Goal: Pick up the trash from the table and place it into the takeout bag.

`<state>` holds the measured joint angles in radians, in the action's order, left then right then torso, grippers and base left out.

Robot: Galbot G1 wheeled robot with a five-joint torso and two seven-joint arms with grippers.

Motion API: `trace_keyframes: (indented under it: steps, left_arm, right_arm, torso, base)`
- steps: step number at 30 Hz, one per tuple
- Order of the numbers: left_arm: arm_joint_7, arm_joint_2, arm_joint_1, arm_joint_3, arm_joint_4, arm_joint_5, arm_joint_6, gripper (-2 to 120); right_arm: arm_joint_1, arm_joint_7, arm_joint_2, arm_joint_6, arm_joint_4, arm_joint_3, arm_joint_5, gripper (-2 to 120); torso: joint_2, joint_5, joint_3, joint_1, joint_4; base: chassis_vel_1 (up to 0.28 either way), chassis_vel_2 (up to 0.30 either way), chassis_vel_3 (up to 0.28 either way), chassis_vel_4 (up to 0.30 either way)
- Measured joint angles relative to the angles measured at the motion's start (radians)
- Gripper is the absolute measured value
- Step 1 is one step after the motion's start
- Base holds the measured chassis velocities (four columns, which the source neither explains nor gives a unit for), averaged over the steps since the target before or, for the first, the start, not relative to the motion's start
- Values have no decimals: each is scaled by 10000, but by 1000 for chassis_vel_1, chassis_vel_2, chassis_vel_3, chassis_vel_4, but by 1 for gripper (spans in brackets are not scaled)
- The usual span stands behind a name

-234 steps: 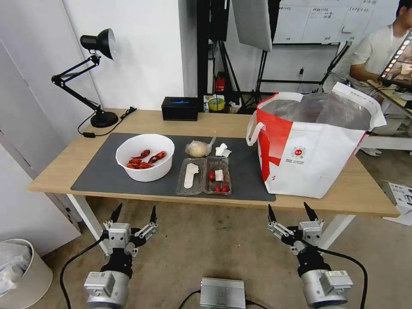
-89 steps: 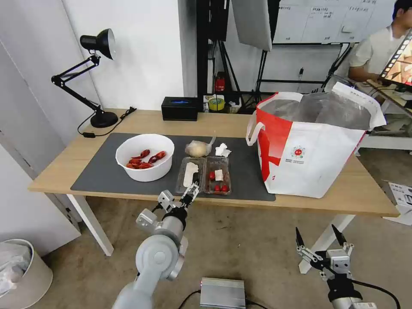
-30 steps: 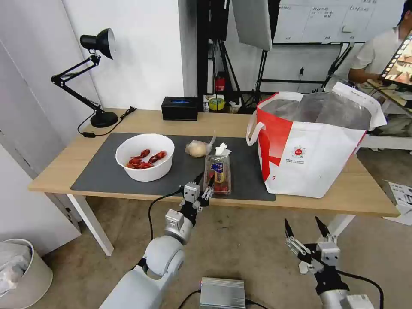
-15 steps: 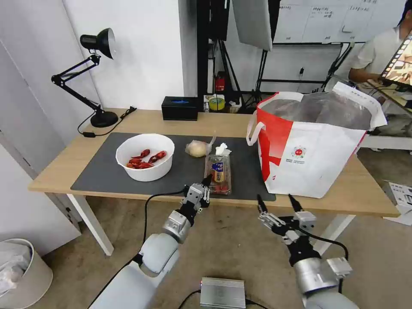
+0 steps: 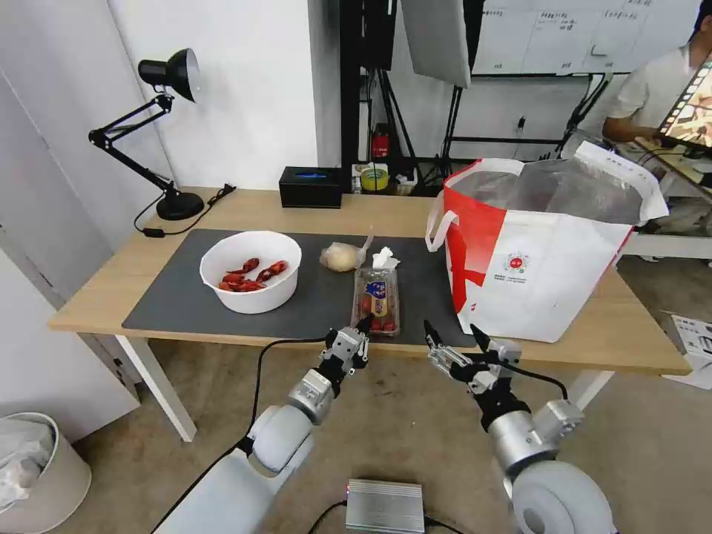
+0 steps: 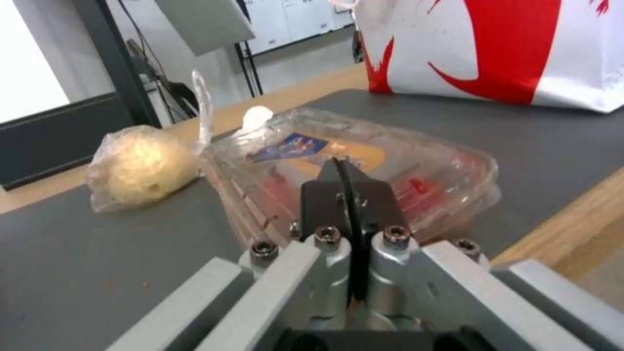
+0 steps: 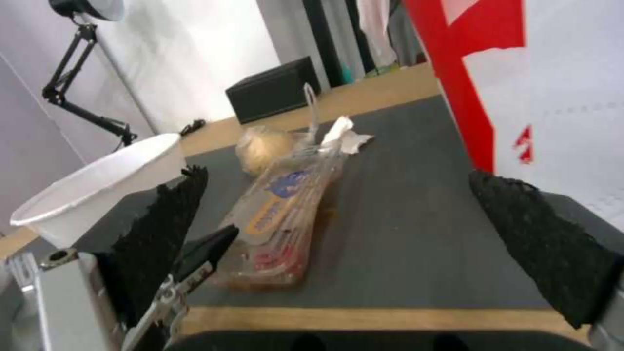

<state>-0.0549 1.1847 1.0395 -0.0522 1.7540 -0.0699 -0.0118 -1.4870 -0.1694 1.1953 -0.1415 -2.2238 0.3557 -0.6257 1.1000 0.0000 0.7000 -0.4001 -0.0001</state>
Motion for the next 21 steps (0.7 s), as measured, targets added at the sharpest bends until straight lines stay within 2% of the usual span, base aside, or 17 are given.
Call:
trace_keyframes:
  steps: [12, 21]
  left_arm:
    - [-36, -134, 12, 61, -107, -60, -50, 0]
    - [-108, -123, 22, 30, -153, -153, -86, 0]
  right_arm:
    - [1537, -647, -245, -647, 660, -407, -1391, 100]
    - [2651, -1292, 82, -1163, 1624, -1086, -2347, 100]
  torso:
    - [0, 0, 0, 0, 1]
    - [0, 0, 0, 1, 1]
  base:
    - [0, 0, 0, 0]
    - [0, 0, 0, 0]
